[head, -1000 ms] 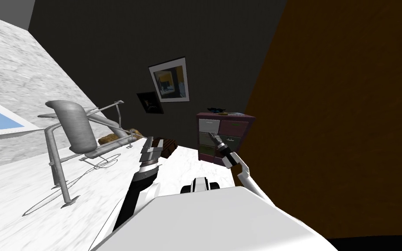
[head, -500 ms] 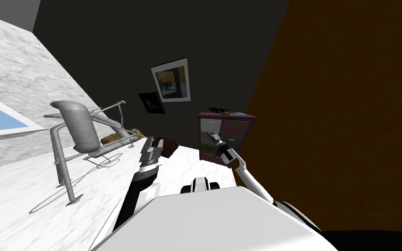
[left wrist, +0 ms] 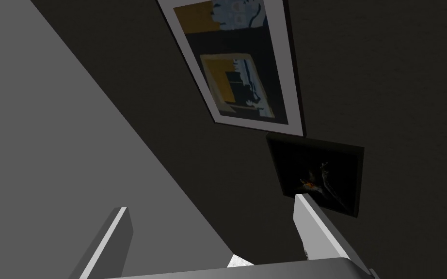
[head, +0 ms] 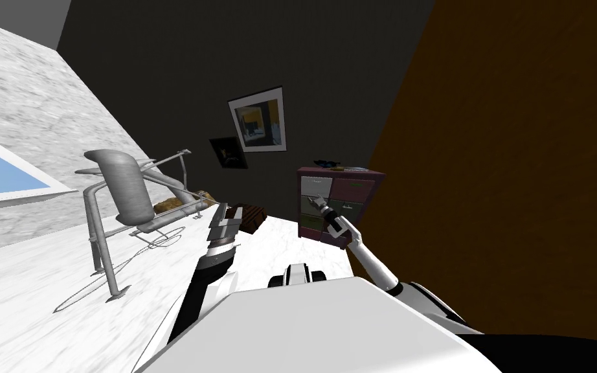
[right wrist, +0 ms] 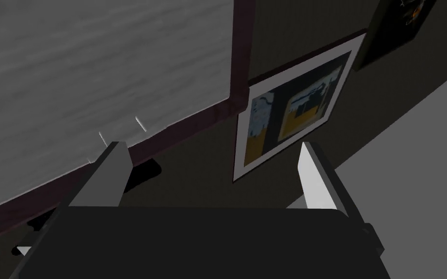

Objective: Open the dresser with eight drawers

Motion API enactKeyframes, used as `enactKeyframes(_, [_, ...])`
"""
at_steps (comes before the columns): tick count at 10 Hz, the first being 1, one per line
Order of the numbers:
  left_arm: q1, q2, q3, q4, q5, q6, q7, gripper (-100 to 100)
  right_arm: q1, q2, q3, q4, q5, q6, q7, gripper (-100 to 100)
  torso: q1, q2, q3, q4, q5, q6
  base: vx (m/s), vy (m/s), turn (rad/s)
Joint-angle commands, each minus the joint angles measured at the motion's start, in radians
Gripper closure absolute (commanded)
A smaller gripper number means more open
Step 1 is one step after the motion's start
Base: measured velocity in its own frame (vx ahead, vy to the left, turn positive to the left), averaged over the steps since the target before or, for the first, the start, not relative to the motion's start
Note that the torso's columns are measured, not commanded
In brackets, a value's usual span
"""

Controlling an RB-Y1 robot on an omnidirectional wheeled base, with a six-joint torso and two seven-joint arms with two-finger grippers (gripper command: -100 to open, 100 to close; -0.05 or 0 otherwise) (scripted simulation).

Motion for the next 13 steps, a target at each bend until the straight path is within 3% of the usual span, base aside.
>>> enactKeyframes(1, [0.0,0.0,0.0,0.0,0.0,0.0,0.0,0,-0.056,-0.025,0.014,0.055,0.038,0.056,0.071,-100,-0.001,0.0,0.0,0.0,0.0,0.0,-0.01,0.051,0.008])
enactKeyframes(2, [0.0,0.0,0.0,0.0,0.0,0.0,0.0,0,-0.056,-0.025,0.014,0.055,0.038,0.056,0.077,-100,0.0,0.0,0.0,0.0,0.0,0.0,-0.01,0.046,0.006])
enactKeyframes(3, [0.0,0.0,0.0,0.0,0.0,0.0,0.0,0,-0.092,-0.044,0.022,0.091,0.063,0.09,0.117,-100,0.0,0.001,0.0,0.0,0.0,0.0,-0.02,0.055,0.011])
enactKeyframes(4, [0.0,0.0,0.0,0.0,0.0,0.0,0.0,0,-0.092,-0.044,0.022,0.091,0.063,0.09,0.12,-100,0.001,0.001,0.001,0.0,0.0,0.0,-0.016,0.045,0.003])
enactKeyframes(5, [0.0,0.0,0.0,0.0,0.0,0.0,0.0,0,-0.127,-0.063,0.03,0.127,0.087,0.123,0.159,-100,0.0,0.001,0.001,0.0,0.0,0.0,-0.014,0.056,0.009])
enactKeyframes(6, [0.0,0.0,0.0,0.0,0.0,0.0,0.0,0,-0.127,-0.063,0.03,0.127,0.087,0.123,0.162,-100,0.001,0.0,0.0,0.0,0.0,0.0,-0.008,0.048,0.005])
enactKeyframes(8, [0.0,0.0,0.0,0.0,0.0,0.0,0.0,0,-0.195,-0.103,0.046,0.191,0.133,0.189,0.228,-100,0.001,0.0,0.0,0.0,0.0,0.0,-0.014,0.068,0.013])
enactKeyframes(9, [0.0,0.0,0.0,0.0,0.0,0.0,0.0,0,-0.195,-0.103,0.046,0.198,0.133,0.189,0.244,-100,0.002,0.001,0.0,0.0,0.001,0.0,-0.009,0.062,0.003])
enactKeyframes(11, [0.0,0.0,0.0,0.0,0.0,0.0,0.0,0,-0.259,-0.145,0.06,0.261,0.177,0.25,0.309,-100,0.0,0.0,0.0,0.0,0.0,0.0,-0.017,0.059,0.014])
enactKeyframes(12, [0.0,0.0,0.0,0.0,0.0,0.0,0.0,0,-0.259,-0.145,0.06,0.266,0.177,0.25,0.322,-100,0.0,0.001,0.001,0.0,0.0,0.0,-0.013,0.052,0.001])
enactKeyframes(13, [0.0,0.0,0.0,0.0,0.0,0.0,0.0,0,-0.289,-0.166,0.067,0.298,0.198,0.279,0.358,-100,0.0,0.001,0.001,0.0,0.0,0.0,-0.009,0.054,0.003])
